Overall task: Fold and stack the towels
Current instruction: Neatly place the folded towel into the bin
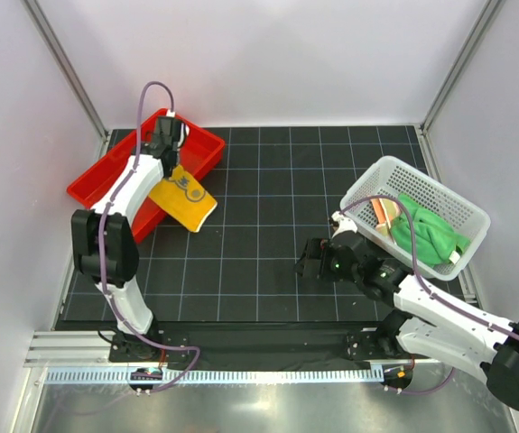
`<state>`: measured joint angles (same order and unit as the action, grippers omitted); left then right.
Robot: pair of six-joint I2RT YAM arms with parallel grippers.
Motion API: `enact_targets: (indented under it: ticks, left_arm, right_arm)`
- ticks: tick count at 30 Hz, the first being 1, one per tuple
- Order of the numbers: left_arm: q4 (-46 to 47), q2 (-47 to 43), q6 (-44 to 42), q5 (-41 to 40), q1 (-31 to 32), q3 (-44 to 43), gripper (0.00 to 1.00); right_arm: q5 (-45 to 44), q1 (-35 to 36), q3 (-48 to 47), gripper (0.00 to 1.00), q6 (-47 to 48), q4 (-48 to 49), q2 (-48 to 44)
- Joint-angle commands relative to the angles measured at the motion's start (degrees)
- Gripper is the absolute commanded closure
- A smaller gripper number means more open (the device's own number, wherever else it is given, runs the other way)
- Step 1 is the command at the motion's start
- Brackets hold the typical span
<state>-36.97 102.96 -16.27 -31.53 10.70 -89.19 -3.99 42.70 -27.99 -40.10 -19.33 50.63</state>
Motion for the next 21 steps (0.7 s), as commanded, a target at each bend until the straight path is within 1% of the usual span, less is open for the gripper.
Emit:
enact_targets:
  ticks: [1, 4, 6, 9, 13, 21]
  left_arm:
    - [7.9, 2.5, -4.1, -2.2, -2.1, -3.7, 1.0]
    - [9.9, 4.5, -4.7, -0.2, -3.7, -5.1, 1.0]
    - [12.4, 5.7, -5.4, -0.5, -4.5, -6.2, 1.0]
    - [12.9, 9.4, -6.9, 0.4, -5.8, -9.0, 1.0]
    - [13.1, 14.9, -8.2, -1.3, -7.0, -14.2, 1.0]
    - [15.7, 19.7, -8.2, -2.9, -8.3, -17.1, 1.0]
  right_arm:
    - [-3.7, 0.3, -1.7, 0.0, 2.5, 3.3, 0.2]
    - [-3.9, 0.3, -1.3, 0.0, 3.2, 4.2, 1.5]
    - [-4.1, 0.3, -1.3, 0.0, 3.8, 4.6, 2.3]
    - [-4.8, 0.3, -1.8, 0.0, 4.6, 4.7, 4.4]
    - [-5.2, 0.3, -1.9, 0.0, 5.0, 6.1, 5.6]
    - [-5.0, 0.3, -2.9, 0.0, 5.3, 7.9, 8.6]
